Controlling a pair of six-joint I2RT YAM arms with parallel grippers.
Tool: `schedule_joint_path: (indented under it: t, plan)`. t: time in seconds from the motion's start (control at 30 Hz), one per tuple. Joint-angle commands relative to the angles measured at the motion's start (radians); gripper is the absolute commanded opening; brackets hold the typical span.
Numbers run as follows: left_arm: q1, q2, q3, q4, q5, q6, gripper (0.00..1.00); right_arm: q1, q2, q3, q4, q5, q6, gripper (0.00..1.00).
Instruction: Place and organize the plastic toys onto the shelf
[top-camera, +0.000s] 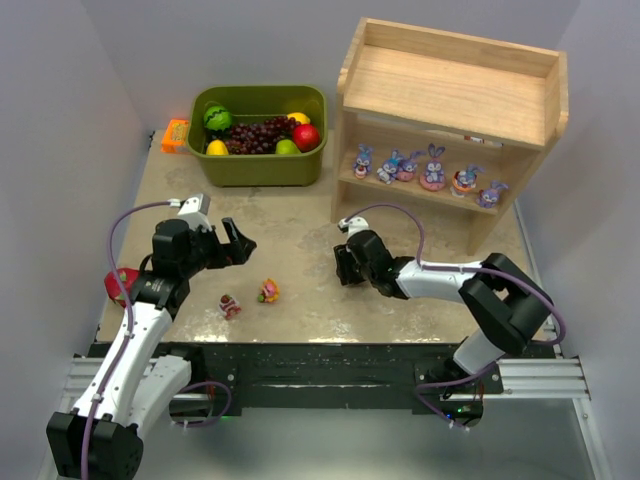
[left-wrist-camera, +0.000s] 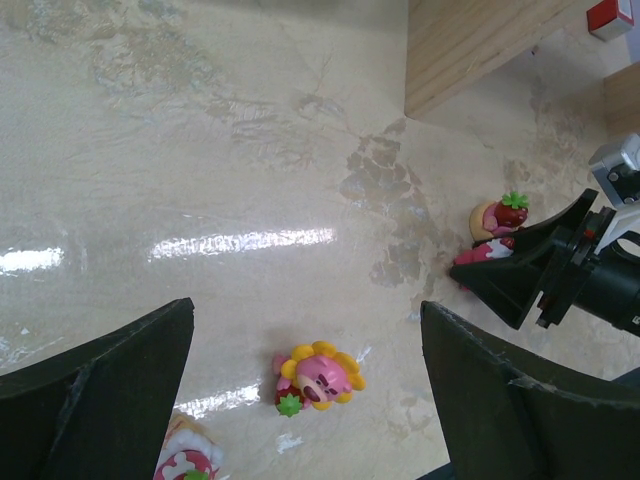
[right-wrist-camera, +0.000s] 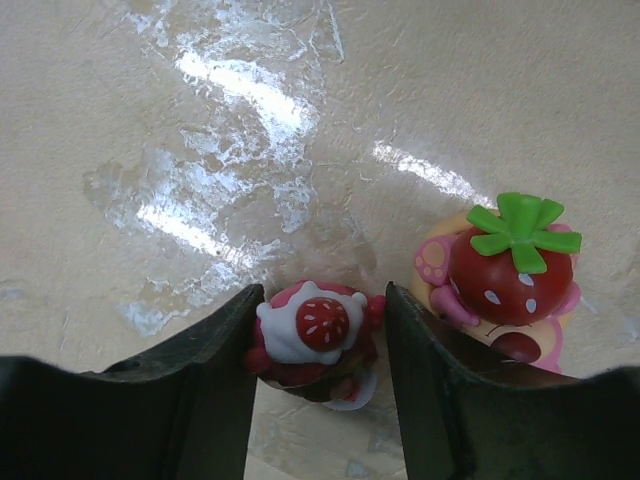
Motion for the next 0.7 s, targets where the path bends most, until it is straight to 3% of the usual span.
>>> schedule_joint_path:
  t: [0.0,0.03,0.07,0.13,0.27,0.43,0.67]
  plan:
    - [-0.003,-0.004,0.036,0.018,0.018,0.018,1.00,0.002,0.017,0.042,0.018,0.038,-0.024,0.38]
    - [-0.003,-0.004,0.036,0.018,0.017,0.018,1.00,0.002,0.017,0.044,0.012,0.037,-0.021,0.31]
    - [-0.003,-0.005,0.035,0.018,0.017,0.018,1.00,0.001,0.017,0.047,0.003,0.037,-0.019,0.14]
    - [-0.003,-0.007,0.032,0.016,0.020,0.016,0.99,0.002,0.012,0.054,-0.031,0.041,-0.001,0.00]
    - [-0.003,-0.004,0.026,0.018,0.023,0.013,0.99,0.004,-0.032,0.094,-0.117,0.057,0.039,0.00]
    - [-0.003,-0.001,0.021,0.018,0.025,0.015,1.00,0.002,-0.169,0.203,-0.357,0.133,0.100,0.00]
    - [-0.003,0.005,0.006,0.022,0.040,0.010,0.99,0.001,-0.273,0.628,-0.884,0.316,0.145,0.00]
